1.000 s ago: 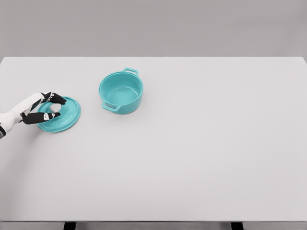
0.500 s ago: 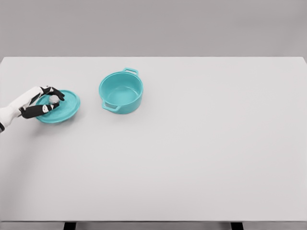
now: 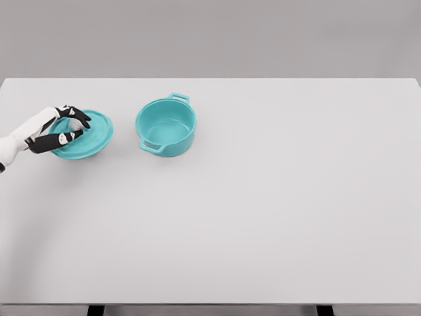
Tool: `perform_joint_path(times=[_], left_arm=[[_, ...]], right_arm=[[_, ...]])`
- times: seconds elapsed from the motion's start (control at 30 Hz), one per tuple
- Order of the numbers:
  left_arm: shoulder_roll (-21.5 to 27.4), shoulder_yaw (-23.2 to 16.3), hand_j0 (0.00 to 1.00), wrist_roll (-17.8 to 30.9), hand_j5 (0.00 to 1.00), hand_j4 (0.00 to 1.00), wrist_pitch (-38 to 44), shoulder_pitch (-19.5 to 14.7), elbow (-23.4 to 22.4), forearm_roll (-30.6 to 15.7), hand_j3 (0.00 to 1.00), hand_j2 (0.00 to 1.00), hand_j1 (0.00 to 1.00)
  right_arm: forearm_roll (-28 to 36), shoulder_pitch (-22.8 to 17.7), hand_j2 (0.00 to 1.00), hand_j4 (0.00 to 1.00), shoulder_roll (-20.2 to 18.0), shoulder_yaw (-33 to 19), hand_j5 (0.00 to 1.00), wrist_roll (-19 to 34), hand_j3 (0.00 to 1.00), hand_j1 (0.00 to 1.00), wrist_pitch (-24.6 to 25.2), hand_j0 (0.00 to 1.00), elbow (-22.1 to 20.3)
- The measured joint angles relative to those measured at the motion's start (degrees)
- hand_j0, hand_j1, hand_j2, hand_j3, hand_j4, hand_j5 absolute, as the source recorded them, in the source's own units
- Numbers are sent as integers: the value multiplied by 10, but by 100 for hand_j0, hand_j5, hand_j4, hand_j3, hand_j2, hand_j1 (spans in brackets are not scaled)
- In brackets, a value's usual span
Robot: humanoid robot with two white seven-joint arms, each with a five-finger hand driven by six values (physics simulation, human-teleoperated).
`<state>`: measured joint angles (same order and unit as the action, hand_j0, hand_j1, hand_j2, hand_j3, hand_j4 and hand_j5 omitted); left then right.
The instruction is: Cover the pot with left arm
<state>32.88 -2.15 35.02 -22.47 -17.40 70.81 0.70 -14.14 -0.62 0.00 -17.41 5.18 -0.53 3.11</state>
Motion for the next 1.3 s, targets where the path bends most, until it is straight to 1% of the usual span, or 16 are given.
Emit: perform_joint_path(times=[0.3, 0.57, 0.83, 1.0, 1.1, 1.17, 1.3], left_arm=[[-6, -1, 42, 0, 42, 42, 1, -10, 13, 0, 42, 42, 42], [-29, -5, 42, 0, 42, 42, 2, -16, 15, 1, 42, 42, 42], [-49, -8, 42, 0, 42, 42, 3, -19, 35, 4, 42, 42, 42], [-61, -9, 42, 0, 42, 42, 3, -22, 39, 5, 42, 42, 42], [-71, -9, 42, 0, 42, 42, 4, -25, 39, 8, 42, 42, 42], [-77, -12, 41, 0, 41, 41, 4, -33, 39, 8, 41, 41, 41], [-95, -16, 42, 0, 42, 42, 4, -40, 36, 26, 42, 42, 42]], right_arm=[[0, -1, 100, 100, 0, 0, 100, 0, 100, 100, 0, 100, 0], [0, -1, 100, 100, 0, 0, 100, 0, 100, 100, 0, 100, 0], [0, 0, 100, 100, 0, 0, 100, 0, 100, 100, 0, 100, 0], [0, -1, 100, 100, 0, 0, 100, 0, 100, 100, 0, 100, 0], [0, -1, 100, 100, 0, 0, 100, 0, 100, 100, 0, 100, 0], [0, -1, 100, 100, 0, 0, 100, 0, 100, 100, 0, 100, 0], [0, -1, 100, 100, 0, 0, 100, 0, 100, 100, 0, 100, 0]])
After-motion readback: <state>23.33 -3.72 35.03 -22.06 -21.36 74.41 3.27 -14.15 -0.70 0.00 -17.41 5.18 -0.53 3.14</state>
